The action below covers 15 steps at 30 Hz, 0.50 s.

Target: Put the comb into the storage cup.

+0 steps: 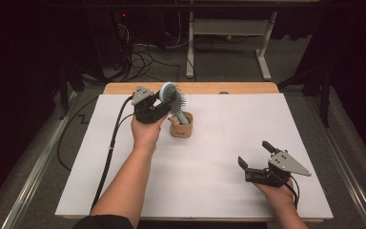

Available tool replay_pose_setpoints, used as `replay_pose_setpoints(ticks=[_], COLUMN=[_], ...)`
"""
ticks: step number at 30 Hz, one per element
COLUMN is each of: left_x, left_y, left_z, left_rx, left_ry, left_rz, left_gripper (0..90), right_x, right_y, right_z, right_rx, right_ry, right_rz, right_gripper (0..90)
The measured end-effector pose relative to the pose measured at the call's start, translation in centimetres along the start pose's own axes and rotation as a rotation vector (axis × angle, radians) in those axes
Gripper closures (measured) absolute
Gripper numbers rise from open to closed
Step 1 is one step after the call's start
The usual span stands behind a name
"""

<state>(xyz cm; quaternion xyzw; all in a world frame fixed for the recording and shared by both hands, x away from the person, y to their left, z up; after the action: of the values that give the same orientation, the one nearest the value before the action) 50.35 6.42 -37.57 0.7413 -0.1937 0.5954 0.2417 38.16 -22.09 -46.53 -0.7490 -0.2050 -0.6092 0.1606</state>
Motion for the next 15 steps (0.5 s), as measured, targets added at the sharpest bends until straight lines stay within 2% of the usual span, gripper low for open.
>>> replay_pose_setpoints(ticks=[15], left_x=[-0.12], left_y=[-0.89], left_z=[0.28], left_rx=[0.015], left_ry=[-0.005], left_rz=[-0.004], left_gripper=[49.8], right_x=[-0.04], right_y=[-0.02], right_z=[0.01], right_rx=[0.002], right_ry=[-0.003], right_rz=[-0.001], right_gripper=[0.0])
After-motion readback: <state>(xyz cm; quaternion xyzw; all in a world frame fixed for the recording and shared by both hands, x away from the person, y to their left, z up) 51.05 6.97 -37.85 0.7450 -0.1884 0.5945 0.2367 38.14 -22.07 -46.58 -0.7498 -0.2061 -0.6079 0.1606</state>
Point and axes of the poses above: each handheld gripper's, and its own axes: z roughly forward along the jaws, x roughly out of its top, y roughly to its right, the point moved 9 cm from there along z, roughly forward along the jaws, and after that the axes turned 4 degrees about z, right-handed, at the moved point
